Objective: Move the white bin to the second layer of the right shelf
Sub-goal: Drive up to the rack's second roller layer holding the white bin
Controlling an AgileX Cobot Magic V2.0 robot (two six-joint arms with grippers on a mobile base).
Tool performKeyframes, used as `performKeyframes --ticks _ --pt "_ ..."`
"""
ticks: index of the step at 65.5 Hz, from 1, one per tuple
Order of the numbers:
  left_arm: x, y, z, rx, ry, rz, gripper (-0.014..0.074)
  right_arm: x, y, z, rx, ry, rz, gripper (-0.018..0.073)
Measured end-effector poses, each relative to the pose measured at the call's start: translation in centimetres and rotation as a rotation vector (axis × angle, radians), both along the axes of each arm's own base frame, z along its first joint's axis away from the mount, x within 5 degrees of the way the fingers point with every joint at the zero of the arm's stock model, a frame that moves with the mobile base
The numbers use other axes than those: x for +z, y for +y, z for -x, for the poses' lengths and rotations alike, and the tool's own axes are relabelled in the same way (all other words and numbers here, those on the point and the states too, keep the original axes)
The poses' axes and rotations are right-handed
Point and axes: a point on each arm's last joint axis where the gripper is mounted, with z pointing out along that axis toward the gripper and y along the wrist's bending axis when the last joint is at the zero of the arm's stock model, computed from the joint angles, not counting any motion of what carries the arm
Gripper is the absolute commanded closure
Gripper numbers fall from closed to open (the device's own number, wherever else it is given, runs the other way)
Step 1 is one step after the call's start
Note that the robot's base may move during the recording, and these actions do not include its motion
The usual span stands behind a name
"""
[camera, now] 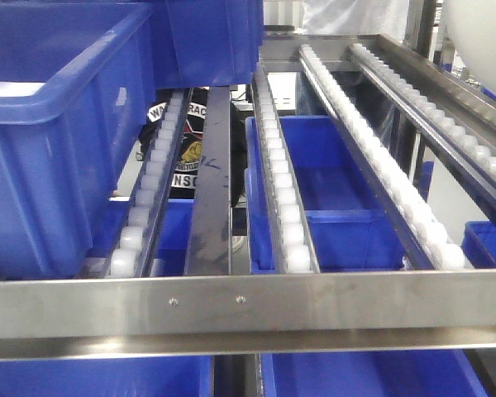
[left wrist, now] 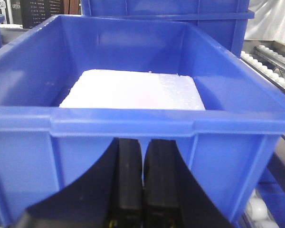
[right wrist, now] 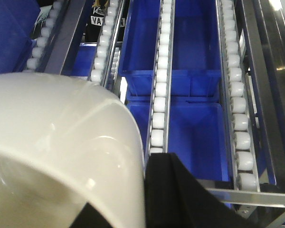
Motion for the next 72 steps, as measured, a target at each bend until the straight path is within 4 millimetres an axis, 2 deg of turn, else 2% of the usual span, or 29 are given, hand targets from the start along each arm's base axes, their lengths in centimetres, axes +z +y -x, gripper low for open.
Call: performKeyframes --ticks 72 --pt "0.00 0.00 0.00 0.000 0.000 0.000 0.0512 0.00 0.00 0.00 0.000 0.000 0.000 0.0504"
